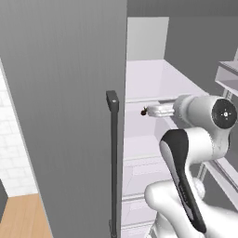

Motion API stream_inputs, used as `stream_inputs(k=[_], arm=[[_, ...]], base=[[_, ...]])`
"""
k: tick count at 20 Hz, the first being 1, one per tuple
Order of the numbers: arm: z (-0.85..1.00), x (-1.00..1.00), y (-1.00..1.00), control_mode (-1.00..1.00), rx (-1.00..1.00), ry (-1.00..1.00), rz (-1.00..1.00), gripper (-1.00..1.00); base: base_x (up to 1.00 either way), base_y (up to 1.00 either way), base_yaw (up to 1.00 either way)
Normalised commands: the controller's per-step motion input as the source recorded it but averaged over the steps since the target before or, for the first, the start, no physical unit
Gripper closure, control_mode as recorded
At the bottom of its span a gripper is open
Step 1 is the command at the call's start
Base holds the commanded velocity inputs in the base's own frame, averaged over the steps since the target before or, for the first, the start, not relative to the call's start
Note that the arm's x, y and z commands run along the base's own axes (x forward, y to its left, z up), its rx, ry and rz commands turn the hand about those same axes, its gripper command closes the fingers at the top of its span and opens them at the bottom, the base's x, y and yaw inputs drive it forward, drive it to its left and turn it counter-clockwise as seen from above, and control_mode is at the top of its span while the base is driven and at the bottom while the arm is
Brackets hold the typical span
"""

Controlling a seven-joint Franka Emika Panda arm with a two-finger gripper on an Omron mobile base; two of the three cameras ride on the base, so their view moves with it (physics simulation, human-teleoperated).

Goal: Take the strawberry from the fridge and place it on top of the pancake, located on the dining counter.

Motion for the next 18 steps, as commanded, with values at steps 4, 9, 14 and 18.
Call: stream_inputs(k=[4,9,14,18], arm=[[0.02,-1.0,-0.1,-1.0,0.04,0.01,-0.01,1.0],[-0.01,-0.6,0.05,1.0,0.0,-0.03,0.0,1.0],[0.0,0.0,0.0,1.0,0.0,0.0,0.0,1.0],[0.0,0.0,0.0,1.0,0.0,0.0,0.0,1.0]], base=[[0.0,0.0,0.0],[-0.4,0.13,0.0],[-1.0,0.19,0.0],[-1.0,-0.01,-0.01]])
